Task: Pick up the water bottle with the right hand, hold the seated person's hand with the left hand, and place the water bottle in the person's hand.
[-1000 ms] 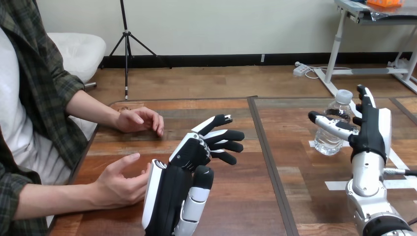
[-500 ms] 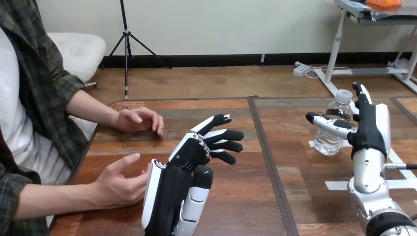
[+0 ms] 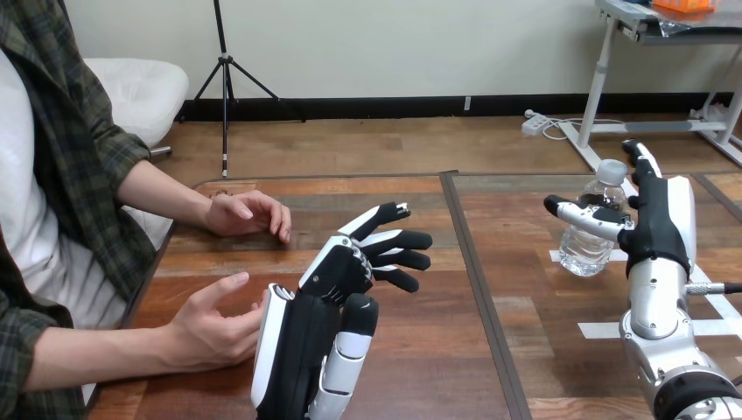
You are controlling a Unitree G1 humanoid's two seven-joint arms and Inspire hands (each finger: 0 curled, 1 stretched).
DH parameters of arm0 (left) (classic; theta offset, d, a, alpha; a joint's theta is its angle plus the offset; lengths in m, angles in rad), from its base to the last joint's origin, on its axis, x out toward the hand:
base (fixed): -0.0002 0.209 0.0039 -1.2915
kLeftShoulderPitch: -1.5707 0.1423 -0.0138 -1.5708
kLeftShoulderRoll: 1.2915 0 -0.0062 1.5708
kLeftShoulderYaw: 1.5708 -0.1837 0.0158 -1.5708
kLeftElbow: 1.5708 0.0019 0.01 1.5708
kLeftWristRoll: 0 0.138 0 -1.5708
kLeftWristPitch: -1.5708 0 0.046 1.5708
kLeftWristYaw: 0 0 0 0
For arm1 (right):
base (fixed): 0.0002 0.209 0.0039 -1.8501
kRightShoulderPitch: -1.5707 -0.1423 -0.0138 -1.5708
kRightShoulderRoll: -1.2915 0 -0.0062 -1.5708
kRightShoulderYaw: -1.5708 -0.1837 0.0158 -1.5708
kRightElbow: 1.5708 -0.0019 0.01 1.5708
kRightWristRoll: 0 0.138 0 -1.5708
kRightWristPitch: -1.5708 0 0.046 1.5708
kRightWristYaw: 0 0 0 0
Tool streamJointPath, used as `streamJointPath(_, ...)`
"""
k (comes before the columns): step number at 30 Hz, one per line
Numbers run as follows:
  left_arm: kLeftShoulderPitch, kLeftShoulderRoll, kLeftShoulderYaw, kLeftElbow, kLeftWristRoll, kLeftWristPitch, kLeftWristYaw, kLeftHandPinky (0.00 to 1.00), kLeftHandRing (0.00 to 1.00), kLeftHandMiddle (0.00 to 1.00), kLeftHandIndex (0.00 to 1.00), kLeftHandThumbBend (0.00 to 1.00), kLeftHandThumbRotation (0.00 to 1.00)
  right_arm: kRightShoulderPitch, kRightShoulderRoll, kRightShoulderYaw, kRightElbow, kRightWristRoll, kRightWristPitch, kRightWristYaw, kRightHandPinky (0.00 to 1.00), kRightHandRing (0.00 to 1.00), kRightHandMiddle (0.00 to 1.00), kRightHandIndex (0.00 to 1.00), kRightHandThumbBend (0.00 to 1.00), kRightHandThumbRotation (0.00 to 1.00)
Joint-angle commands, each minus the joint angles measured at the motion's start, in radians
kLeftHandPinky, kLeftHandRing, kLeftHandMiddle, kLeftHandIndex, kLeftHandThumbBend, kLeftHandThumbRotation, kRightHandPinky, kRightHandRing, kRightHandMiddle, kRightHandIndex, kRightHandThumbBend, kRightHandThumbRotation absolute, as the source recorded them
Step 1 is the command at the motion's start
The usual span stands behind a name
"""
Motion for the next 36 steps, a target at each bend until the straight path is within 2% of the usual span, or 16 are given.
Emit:
streamJointPath(1,0.023,-0.028,0.004,-0.017,0.002,-0.007,0.003,0.52,0.63,0.69,0.78,0.57,1.0,-0.085,-0.02,0.013,-0.019,-0.01,0.004,-0.005,0.8,0.84,0.82,0.8,0.74,0.0)
streamJointPath(9,0.022,-0.033,0.005,-0.014,0.001,-0.007,0.007,0.51,0.62,0.68,0.78,0.56,1.0,-0.079,-0.022,0.033,-0.026,-0.033,0.014,-0.036,0.72,0.8,0.78,0.74,0.76,0.0)
streamJointPath(20,0.026,-0.036,0.004,-0.026,0.001,0.005,0.009,0.51,0.62,0.68,0.78,0.57,1.0,-0.076,-0.038,0.056,-0.016,-0.063,0.03,-0.053,0.71,0.78,0.76,0.71,0.75,0.0)
streamJointPath(26,0.023,-0.039,0.008,-0.02,0.007,-0.002,0.015,0.51,0.62,0.68,0.78,0.57,1.0,-0.08,-0.053,0.096,-0.017,-0.114,0.052,-0.075,0.68,0.75,0.74,0.69,0.77,0.0)
streamJointPath(31,0.023,-0.037,0.007,-0.017,0.006,-0.004,0.016,0.51,0.62,0.68,0.78,0.57,1.0,-0.086,-0.075,0.153,-0.011,-0.182,0.083,-0.089,0.67,0.75,0.75,0.71,0.77,0.0)
streamJointPath(35,0.024,-0.038,0.007,-0.02,0.009,-0.001,0.019,0.51,0.62,0.68,0.78,0.56,1.0,-0.092,-0.081,0.16,-0.009,-0.192,0.1,-0.073,0.68,0.76,0.76,0.72,0.77,0.0)
streamJointPath(36,0.023,-0.037,0.008,-0.02,0.011,-0.002,0.02,0.51,0.62,0.68,0.78,0.56,1.0,-0.093,-0.085,0.173,-0.011,-0.208,0.107,-0.078,0.69,0.76,0.77,0.73,0.77,0.0)
